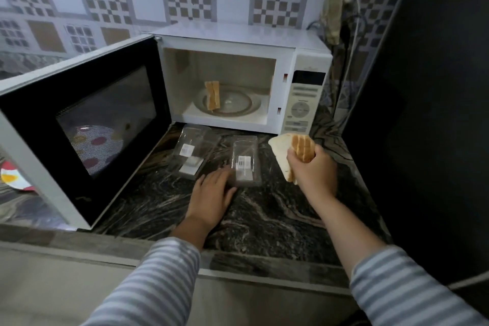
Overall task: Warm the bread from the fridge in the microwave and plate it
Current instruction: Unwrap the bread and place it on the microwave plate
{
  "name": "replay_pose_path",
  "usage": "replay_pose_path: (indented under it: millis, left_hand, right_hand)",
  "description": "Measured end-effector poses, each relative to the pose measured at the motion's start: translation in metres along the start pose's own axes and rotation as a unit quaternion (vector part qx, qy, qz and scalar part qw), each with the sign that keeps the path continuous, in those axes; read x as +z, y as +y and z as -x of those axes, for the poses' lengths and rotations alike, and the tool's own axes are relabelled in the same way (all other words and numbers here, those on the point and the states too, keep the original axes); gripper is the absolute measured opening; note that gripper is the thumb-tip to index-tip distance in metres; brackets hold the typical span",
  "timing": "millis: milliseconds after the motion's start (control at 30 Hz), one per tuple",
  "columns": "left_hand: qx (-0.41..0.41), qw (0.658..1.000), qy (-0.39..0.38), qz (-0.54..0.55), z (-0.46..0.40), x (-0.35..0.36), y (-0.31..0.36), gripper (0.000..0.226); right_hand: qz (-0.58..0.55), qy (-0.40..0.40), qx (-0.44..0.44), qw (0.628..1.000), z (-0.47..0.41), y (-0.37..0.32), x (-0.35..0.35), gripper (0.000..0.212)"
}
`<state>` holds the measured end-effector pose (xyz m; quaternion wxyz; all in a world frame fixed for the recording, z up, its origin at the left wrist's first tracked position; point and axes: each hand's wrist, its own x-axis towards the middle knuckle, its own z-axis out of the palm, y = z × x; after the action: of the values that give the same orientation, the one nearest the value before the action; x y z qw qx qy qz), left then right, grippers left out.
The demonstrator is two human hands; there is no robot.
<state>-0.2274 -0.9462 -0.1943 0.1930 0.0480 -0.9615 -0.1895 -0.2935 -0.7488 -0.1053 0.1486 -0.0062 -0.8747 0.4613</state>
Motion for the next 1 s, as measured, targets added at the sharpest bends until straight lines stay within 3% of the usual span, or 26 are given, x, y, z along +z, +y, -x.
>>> replay_pose_path:
  millis: [100,200,333,500,667,867,1000]
  left_hand:
    - [-0.069,0.993,-0.039,0.092,0.005,-0.006,-0.005,0.074]
    - [-0.099,0.99,-0.095,0.041,0.006,-0.008,-0.012,0.087]
    - [-0.056,0.991,-0.108,-0.062,0.005,-0.001,-0.018,0.069]
    - [-0.056,0.983,-0.133,-0.112,-0.002,0.002,-0.021,0.087]
    - [-0.057,0.983,-0.143,-0.101,-0.004,-0.003,-0.019,0.074]
    - [-0.058,0.983,-0.157,-0.071,-0.008,-0.003,-0.022,0.084]
    - [-0.059,0.984,-0.16,-0.055,-0.01,-0.001,-0.025,0.077]
  right_hand:
    - [-0.003,-0.021,-0.006,1.0,-0.016,-0.017,0.003,0.028]
    - [-0.012,-0.033,-0.02,0.999,-0.036,-0.034,0.018,0.033]
    - [0.0,-0.052,-0.036,0.998,-0.072,-0.065,0.049,0.039]
    - [0.011,-0.094,-0.028,0.995,-0.121,-0.098,0.094,0.037]
    - [0.044,-0.119,0.025,0.992,-0.154,-0.107,0.151,0.045]
    - [0.018,-0.113,0.094,0.989,-0.185,-0.107,0.207,0.052]
    - [0.009,-0.097,0.107,0.99,-0.197,-0.102,0.237,0.054]
